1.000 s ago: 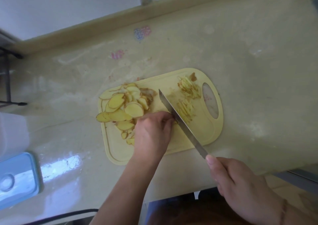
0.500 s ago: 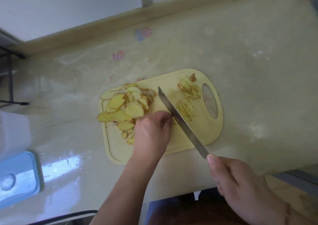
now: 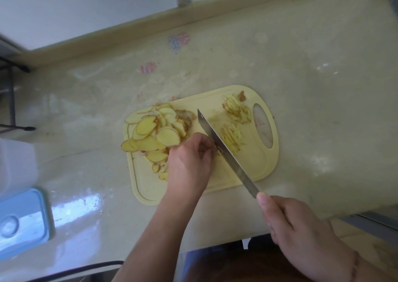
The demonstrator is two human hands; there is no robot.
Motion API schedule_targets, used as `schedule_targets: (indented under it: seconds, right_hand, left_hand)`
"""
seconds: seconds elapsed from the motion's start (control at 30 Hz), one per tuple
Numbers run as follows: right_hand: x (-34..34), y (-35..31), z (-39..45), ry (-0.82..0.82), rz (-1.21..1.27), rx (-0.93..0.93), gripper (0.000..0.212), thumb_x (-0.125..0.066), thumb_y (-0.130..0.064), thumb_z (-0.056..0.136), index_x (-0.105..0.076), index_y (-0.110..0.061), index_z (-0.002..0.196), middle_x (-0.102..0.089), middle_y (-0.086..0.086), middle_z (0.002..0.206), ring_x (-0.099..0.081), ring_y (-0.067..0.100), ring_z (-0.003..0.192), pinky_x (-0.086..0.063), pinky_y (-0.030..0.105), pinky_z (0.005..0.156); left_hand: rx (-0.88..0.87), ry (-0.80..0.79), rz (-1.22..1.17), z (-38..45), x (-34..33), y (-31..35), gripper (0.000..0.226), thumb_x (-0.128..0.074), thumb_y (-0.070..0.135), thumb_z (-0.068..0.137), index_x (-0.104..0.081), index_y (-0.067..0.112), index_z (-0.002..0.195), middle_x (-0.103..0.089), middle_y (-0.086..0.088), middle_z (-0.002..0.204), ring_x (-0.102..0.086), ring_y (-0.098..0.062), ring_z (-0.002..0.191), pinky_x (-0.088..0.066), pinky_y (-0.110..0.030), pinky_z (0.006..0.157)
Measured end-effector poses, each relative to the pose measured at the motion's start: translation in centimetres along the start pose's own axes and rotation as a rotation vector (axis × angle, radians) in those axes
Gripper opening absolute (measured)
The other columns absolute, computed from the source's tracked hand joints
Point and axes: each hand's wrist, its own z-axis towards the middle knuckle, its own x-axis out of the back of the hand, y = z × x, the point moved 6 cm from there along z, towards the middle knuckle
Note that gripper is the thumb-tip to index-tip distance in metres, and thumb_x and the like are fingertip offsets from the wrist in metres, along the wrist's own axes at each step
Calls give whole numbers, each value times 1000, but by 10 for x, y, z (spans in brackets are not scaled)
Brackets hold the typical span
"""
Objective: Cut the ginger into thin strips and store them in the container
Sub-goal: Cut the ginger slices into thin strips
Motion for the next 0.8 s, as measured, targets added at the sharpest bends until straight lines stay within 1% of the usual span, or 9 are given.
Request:
schedule_targets:
  seconds: [0.17,0.27,0.33,0.4,0.47,0.53,0.67,0.73,0.8]
  right_hand:
    - [-6,3,5,7,7,2,83,-8,-91,71,-40,-15,58,-47,0,52,-45,11,50,-40,30,59]
    - [-10,5,8,25,-11,-1,92,-3,-96,66,-44,-14,58,-51,-1,54,-49,14,52,-40,26,57]
    - [-11,3,12,27,18,2,88,-4,-96,67,-41,-17,57,-48,-3,51,-45,12,49,-37,25,53]
    - [-11,-3,20,19,67,6,79,-8,-90,75,-36,-19,57,-40,-5,45,-38,9,44,-32,24,50]
    - [-12,-7,28,5,98,6,70,-15,-80,82,-34,-17,57,-35,-7,42,-34,8,40,-30,27,51]
    - [-11,-8,29,8,116,22,73,-15,-81,83,-34,-16,58,-34,-6,43,-33,8,40,-28,26,51]
    - [0,-3,15,40,157,15,77,-21,-83,78,-35,-9,63,-30,-5,46,-29,8,40,-26,21,45]
    - [0,-1,10,34,136,14,78,-21,-83,78,-36,-8,64,-31,-4,46,-30,8,41,-27,23,46]
    - [-1,0,8,27,111,17,80,-20,-85,77,-37,-8,64,-34,-4,47,-33,8,44,-29,26,50]
  left_hand:
    - [16,7,8,1,-1,-2,18,-72,-5,78,-73,13,80,-55,29,62,-57,17,71,-41,-1,62]
    - [-10,33,26,-1,-2,-1,20,-70,-7,76,-72,13,79,-65,15,63,-62,1,77,-45,-9,64]
    - [-16,44,18,-1,-3,-2,21,-70,-7,76,-71,14,77,-70,8,67,-62,-8,80,-45,-13,66]
    - [-2,25,5,-1,-5,-4,22,-70,-5,77,-70,17,76,-71,7,68,-62,-8,79,-45,-12,66]
    - [-1,13,-5,-2,-5,-3,21,-71,-4,79,-70,17,77,-72,8,70,-63,-6,80,-45,-8,65]
    - [-1,22,-38,-3,-4,-4,19,-73,-3,80,-71,15,78,-72,8,71,-64,-4,82,-45,-5,65]
    - [-13,25,-15,-8,-4,-5,15,-71,-3,83,-71,12,83,-72,5,73,-63,-7,83,-45,-7,67]
    - [-1,33,-26,-9,-3,-5,11,-72,0,84,-71,12,84,-71,6,74,-62,-4,85,-42,-3,65]
    - [-5,55,-20,-11,-2,-3,8,-75,5,83,-70,12,84,-70,7,74,-61,-2,85,-42,-3,66]
